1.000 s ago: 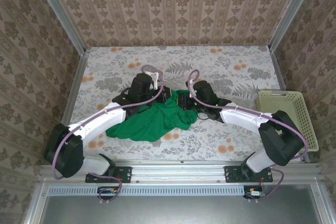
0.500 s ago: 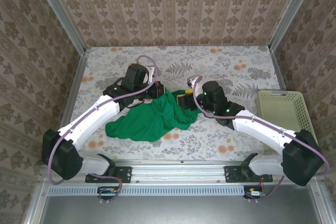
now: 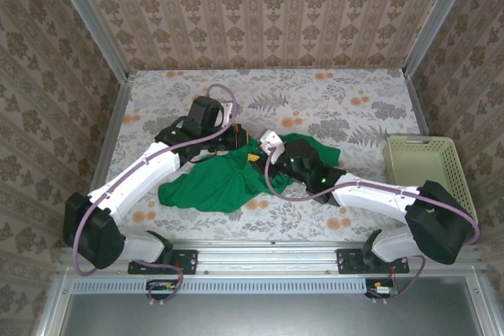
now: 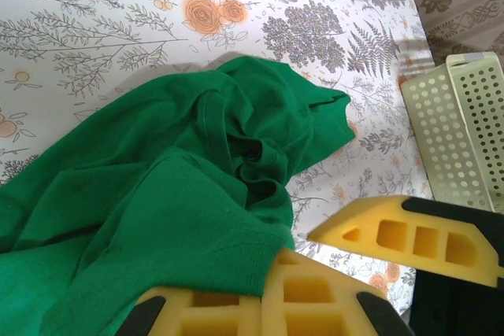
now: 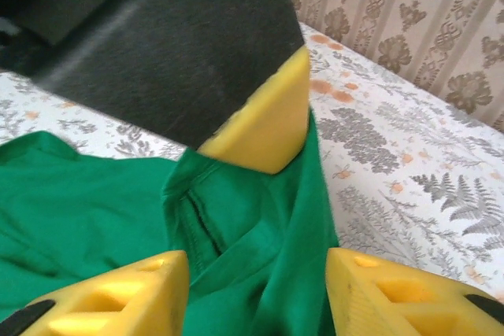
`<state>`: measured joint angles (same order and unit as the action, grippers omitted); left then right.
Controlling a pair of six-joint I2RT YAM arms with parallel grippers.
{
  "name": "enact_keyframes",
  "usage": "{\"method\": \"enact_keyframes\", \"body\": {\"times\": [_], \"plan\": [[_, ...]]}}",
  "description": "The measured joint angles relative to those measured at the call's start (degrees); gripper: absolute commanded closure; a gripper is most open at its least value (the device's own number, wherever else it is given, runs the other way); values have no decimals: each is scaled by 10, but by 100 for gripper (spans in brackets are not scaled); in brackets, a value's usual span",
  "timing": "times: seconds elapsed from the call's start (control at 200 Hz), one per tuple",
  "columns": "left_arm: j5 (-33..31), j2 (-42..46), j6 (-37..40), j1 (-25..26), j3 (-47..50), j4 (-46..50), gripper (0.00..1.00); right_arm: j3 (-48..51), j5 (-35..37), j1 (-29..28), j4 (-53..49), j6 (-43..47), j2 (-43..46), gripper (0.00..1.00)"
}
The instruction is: Fold the inside-out t-shirt
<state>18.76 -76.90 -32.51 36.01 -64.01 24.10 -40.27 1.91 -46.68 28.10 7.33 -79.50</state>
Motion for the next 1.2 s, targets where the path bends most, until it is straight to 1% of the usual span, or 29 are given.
{"method": "enact_keyframes", "body": {"times": [0.17,0.305,0.365,0.38,0.405,0.445,0.49,0.505,0.54,0.57,0.61,0.715,0.78,0.83,0.87,0.9,0.92,0.955,0.985,1.07,1.13,1.2], "plan": [[8,0,0,0,0,1,100,0,35,-8,53,22,-50,55],[15,0,0,0,0,2,100,-8,59,-9,77,35,-88,62],[19,0,0,0,0,3,100,-13,69,-9,88,39,-103,70],[20,0,0,0,0,4,100,-15,71,-9,91,39,-107,74],[21,0,0,0,0,5,100,-18,74,-9,91,40,-111,77],[24,0,0,0,0,5,100,-22,80,-9,93,42,-117,85],[27,0,-1,-1,0,5,100,-26,86,-9,94,44,-119,91],[28,1,0,-2,0,5,97,-27,88,-9,95,42,-119,93],[30,2,0,-4,0,5,87,-28,94,-8,95,37,-119,100],[30,4,-2,-7,1,4,78,-29,98,-8,95,30,-117,100],[29,10,-5,-15,4,4,69,-29,106,-6,90,25,-111,100],[13,51,-11,-60,30,14,49,-20,123,14,58,-14,-64,100],[-3,86,-14,-104,52,35,41,-7,127,46,29,-47,-12,100],[-28,110,-14,-142,66,65,39,5,127,76,7,-73,32,100],[-55,123,-18,-171,75,94,33,13,128,97,-7,-91,59,100],[-76,130,-20,-190,82,117,27,19,129,110,-19,-104,78,100],[-89,134,-23,-202,88,134,21,24,129,118,-27,-113,89,100],[-107,138,-29,-217,98,154,15,29,129,127,-41,-128,102,100],[-126,143,-35,-231,111,175,12,33,129,133,-53,-142,110,100],[-163,150,-46,-256,151,225,9,43,123,156,-90,-188,119,100],[-177,149,-57,-260,177,246,7,49,113,172,-109,-212,120,100],[-177,149,-69,-260,205,255,7,52,107,183,-127,-231,120,100]]}}
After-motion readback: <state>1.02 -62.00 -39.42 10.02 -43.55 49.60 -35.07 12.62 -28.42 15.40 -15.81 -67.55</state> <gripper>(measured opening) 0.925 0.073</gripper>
